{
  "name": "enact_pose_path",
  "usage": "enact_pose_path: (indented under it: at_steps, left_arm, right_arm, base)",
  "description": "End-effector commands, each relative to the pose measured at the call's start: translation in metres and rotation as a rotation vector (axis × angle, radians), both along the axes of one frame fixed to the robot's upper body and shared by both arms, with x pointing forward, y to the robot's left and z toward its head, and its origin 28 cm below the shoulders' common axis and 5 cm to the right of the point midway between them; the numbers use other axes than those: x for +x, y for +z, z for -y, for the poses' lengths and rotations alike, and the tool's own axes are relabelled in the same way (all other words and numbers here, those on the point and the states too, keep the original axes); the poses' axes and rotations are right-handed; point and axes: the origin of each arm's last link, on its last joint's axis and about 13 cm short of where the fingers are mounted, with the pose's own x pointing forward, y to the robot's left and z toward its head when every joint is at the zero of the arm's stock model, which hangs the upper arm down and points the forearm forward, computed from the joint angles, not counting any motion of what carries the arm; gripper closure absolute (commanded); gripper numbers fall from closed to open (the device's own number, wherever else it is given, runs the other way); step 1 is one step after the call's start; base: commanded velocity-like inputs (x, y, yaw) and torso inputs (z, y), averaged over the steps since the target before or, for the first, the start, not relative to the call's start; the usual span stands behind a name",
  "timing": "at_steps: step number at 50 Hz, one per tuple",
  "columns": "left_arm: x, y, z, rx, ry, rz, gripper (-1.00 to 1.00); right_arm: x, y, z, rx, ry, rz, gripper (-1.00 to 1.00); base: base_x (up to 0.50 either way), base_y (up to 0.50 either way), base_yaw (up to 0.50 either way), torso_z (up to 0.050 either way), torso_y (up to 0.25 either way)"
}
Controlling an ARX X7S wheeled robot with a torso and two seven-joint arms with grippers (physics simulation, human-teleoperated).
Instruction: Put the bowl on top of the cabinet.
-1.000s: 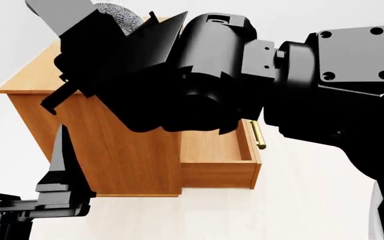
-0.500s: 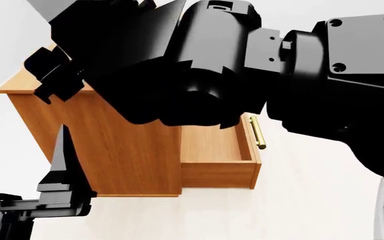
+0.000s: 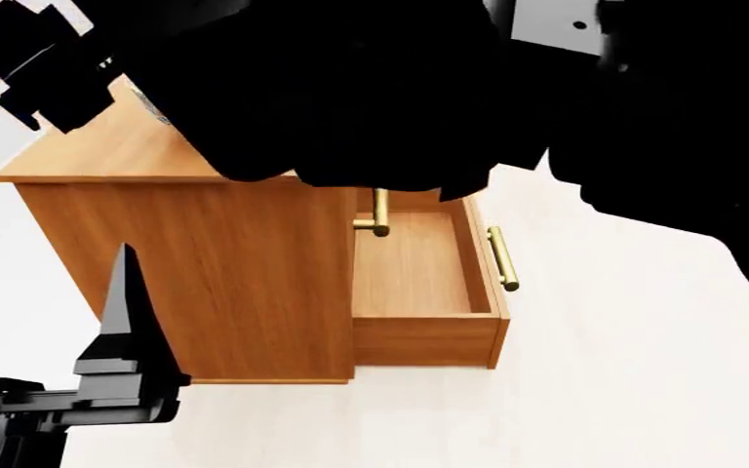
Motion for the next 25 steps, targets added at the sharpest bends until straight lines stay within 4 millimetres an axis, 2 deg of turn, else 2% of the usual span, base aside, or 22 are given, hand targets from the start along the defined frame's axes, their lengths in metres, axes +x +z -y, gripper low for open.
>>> enact_pose_path:
  at_steps: [1,8,25]
  left_arm:
    - [0.0,0.0,0.0,0.001,0.0,0.0,-1.0]
    - [0.0,0.002,0.0,0.002,-0.002,0.002,-1.0]
    - [0.0,0.0,0.002,0.011,-0.008,-0.001,-1.0]
  right_arm:
    - [-0.009,0.025,-0.001,0.063,0.01,0.037,-1.0]
    - [-0.009,0.039,0.0,0.12,0.003,0.065,-1.0]
    - [-0.03,0.051,0.045,0.24,-0.029,0.153,-1.0]
  base:
    - [0.0,0.0,0.0,0.0,0.0]
    - [0.0,0.0,0.0,0.0,0.0]
    - [0.0,0.0,0.0,0.0,0.0]
